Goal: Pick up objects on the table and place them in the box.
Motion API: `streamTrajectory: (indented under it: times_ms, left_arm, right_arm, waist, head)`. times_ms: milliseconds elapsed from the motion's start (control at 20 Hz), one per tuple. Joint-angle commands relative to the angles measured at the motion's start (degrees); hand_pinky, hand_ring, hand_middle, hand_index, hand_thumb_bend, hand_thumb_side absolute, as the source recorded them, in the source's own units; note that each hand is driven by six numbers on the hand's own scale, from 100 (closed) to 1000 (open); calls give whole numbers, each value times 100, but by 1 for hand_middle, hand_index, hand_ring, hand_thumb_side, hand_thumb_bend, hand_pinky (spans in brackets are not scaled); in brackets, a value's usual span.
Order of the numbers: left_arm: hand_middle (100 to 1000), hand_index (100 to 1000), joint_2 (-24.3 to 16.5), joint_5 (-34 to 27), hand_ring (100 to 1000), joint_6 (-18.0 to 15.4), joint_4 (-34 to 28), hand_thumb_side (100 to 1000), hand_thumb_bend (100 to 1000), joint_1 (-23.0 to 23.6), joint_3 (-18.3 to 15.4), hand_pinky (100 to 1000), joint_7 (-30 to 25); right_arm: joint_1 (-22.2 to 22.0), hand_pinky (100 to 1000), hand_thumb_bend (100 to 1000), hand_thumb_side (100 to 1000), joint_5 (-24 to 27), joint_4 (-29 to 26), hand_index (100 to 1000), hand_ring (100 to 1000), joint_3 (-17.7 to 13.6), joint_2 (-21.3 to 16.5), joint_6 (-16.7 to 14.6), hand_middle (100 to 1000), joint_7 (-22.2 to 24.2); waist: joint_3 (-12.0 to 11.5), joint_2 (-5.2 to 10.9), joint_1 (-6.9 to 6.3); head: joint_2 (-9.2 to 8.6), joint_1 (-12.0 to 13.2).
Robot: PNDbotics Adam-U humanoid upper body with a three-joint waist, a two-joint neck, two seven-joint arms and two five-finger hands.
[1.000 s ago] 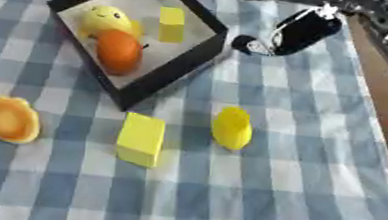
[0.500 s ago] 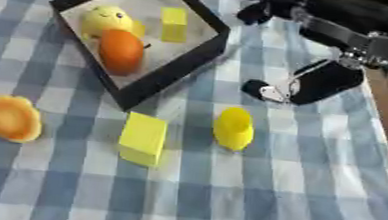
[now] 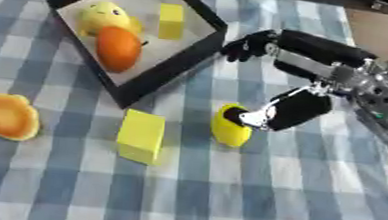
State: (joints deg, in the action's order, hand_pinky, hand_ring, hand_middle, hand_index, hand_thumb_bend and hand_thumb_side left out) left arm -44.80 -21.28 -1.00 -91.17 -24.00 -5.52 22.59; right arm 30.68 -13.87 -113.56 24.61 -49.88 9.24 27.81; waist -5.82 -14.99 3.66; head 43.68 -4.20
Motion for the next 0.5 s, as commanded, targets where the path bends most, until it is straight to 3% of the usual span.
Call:
streamTrajectory:
  times_ms: [50,500]
  left_arm:
    - [846,899,-114,42,784,35,-133,580,841,-10,-22,755,5]
    - [846,900,0,34,784,61,-231,580,841,80,-42,754,47]
  right_arm:
    - [18,873,410,442,-46,-104,916,840,56,-6,120,797,113]
    - [-218,878,424,448,-250,-104,922,847,194,47,444,805,313]
  waist:
    - [-16,86,-36]
    - [-47,51,-37]
  head:
    - [-20,-45]
    - [-54,-108]
